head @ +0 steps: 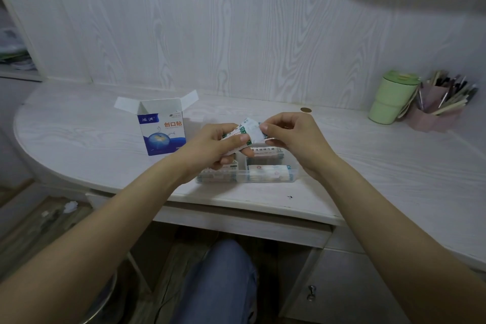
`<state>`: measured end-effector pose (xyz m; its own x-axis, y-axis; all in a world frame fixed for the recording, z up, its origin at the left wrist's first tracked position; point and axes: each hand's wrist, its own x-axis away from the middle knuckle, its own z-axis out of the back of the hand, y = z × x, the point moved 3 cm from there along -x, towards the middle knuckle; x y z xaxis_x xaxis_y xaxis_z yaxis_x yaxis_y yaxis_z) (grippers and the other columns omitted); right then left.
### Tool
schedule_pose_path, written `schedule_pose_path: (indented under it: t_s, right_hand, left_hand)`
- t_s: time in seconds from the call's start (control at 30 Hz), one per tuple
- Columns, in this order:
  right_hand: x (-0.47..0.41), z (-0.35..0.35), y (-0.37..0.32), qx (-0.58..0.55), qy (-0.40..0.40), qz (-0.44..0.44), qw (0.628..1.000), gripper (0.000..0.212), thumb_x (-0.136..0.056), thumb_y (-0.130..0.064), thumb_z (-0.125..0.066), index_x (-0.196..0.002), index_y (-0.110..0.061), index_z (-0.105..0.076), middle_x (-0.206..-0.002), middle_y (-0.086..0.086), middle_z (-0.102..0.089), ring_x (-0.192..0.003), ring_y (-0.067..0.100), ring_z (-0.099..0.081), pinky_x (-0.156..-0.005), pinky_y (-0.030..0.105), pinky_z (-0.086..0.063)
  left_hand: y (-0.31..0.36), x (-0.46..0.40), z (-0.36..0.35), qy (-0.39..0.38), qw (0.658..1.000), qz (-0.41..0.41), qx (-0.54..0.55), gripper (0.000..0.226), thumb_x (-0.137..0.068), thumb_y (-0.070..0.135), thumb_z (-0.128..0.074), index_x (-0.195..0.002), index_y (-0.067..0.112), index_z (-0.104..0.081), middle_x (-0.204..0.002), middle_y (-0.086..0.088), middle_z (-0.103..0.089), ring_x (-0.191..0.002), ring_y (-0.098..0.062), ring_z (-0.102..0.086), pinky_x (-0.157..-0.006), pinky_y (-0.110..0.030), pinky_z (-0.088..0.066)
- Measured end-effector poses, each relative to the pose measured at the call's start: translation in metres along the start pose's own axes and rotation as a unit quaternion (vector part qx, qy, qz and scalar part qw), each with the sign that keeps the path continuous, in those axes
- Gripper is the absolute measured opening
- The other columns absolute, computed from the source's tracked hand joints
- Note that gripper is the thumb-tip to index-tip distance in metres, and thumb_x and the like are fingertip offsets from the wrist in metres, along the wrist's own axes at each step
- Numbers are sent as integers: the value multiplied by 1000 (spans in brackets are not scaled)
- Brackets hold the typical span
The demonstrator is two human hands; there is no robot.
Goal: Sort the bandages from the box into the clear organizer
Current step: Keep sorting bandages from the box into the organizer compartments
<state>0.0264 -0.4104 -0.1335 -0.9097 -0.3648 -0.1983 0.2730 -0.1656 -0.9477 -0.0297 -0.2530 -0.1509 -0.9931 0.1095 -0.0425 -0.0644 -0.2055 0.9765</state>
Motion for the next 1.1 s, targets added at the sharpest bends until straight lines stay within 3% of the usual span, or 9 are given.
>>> schedule_pose_path:
  t_s: [0.23, 0.47, 0.53, 0.6, 0.8, 0.93, 1.1]
  right_hand:
    - [-2, -1, 1, 54, 18, 19, 998, 9, -91, -8, -59, -84, -7, -64, -79, 3, -65, -62, 4, -62, -61, 14, -51]
    - [-1, 1, 3, -60, 39, -30, 997, 8, -95, -4, -53, -87, -2, -55, -81, 17, -67, -56, 13, -66, -54, 19, -54]
    - [-1, 2, 3, -49, 49, -26, 997, 2, -92, -2, -56, -94, -1, -57, -77, 13, -68, -55, 12, -66, -56, 21, -56]
    - [-1, 3, 3, -20, 50, -18, 998, 9, -89, -4, -61, -99, -4, -61, -76, 7, -69, -58, 9, -67, -60, 24, -56]
    - [-2, 9, 3, 16, 57, 0, 998, 8, -86, -7, -66, -92, -12, -67, -75, 2, -69, -60, 2, -62, -52, 13, -47]
    - [-3, 16, 10, 14, 72, -28, 997, 15, -90, -4, -60, -97, -14, -67, -77, 3, -66, -66, 8, -62, -53, 12, -46]
    - [-1, 31, 26, 70, 76, -95, 990, 10, -88, -5, -62, -90, -12, -68, -78, 5, -65, -61, 8, -58, -53, 16, -40]
  left_hand:
    - [-1, -2, 0, 15, 999, 29, -6, 19, -96, 24, -50, -110, 16, -60, -81, 3, -72, -45, -4, -39, -43, -15, -30]
    - [-2, 0, 3, 14, 1000, 26, -3, 21, -97, 24, -47, -113, 15, -59, -79, 4, -71, -46, -4, -39, -45, -17, -28]
    - [-3, 0, 4, 20, 999, 27, -7, 22, -97, 24, -48, -114, 14, -59, -79, 3, -72, -46, -4, -40, -45, -17, -29]
    - [-5, -1, 5, 27, 999, 31, -9, 23, -97, 24, -49, -115, 13, -59, -79, 2, -72, -46, -4, -40, -45, -16, -29]
    - [-7, -2, 7, 37, 999, 33, -1, 20, -97, 25, -49, -109, 13, -60, -83, 2, -71, -46, -4, -39, -44, -16, -29]
    - [-6, -5, 10, 60, 998, 33, -4, 21, -97, 25, -50, -109, 12, -61, -84, 3, -72, -45, -4, -40, -44, -17, -28]
    - [-14, -7, 17, 118, 992, 42, -9, 26, -96, 28, -53, -111, 8, -61, -84, 3, -72, -45, -5, -40, -43, -16, -32]
